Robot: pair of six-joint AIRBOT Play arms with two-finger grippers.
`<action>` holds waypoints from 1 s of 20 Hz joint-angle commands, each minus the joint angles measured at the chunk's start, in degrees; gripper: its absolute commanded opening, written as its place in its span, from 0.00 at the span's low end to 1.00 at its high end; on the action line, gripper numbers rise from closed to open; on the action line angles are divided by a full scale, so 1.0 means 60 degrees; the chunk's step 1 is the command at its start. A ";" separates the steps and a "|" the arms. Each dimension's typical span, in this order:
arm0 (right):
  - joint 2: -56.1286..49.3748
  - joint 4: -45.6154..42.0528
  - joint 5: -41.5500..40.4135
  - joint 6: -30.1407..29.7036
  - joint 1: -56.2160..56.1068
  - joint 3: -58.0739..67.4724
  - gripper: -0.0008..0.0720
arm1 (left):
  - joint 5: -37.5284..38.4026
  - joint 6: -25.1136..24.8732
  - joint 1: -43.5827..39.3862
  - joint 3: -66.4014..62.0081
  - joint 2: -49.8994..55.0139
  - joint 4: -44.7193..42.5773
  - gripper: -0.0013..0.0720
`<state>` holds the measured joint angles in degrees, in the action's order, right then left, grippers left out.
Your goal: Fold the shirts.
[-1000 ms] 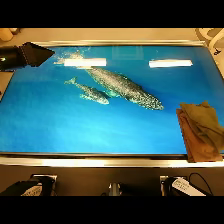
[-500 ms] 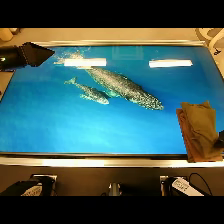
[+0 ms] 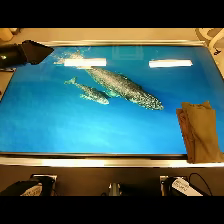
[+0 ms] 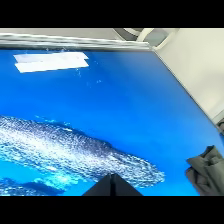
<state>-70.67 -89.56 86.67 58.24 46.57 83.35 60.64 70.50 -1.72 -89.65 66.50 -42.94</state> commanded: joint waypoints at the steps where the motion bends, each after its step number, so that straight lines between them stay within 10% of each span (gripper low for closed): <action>1: 0.0004 0.0390 -0.1847 -0.0681 -0.1632 0.1883 0.95 | 0.0000 0.1257 -0.0699 -0.0382 0.0579 -0.3493 0.05; 4: -0.0175 0.0197 -0.2331 0.0652 -0.4510 0.1978 0.95 | 0.1351 0.3464 -0.1942 -0.0772 0.1534 -0.9398 0.05; 7: -0.1060 0.0448 -0.1155 0.1749 -0.6787 0.1978 0.95 | 0.2983 0.4685 -0.1974 -0.0703 0.1996 -0.9883 0.15; 10: -0.2197 0.0922 0.0586 0.1683 -0.8178 0.1974 0.96 | 0.4466 0.4572 -0.1847 0.0823 0.2146 -0.9570 0.87; 20: -0.2765 0.0925 0.1140 0.1687 -0.9173 0.1978 0.93 | 0.2983 0.5009 -0.1810 0.2087 0.1749 -0.9562 0.86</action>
<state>-86.85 -83.88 92.71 68.05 -7.57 95.15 79.11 99.98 -12.62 -77.73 77.08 -100.01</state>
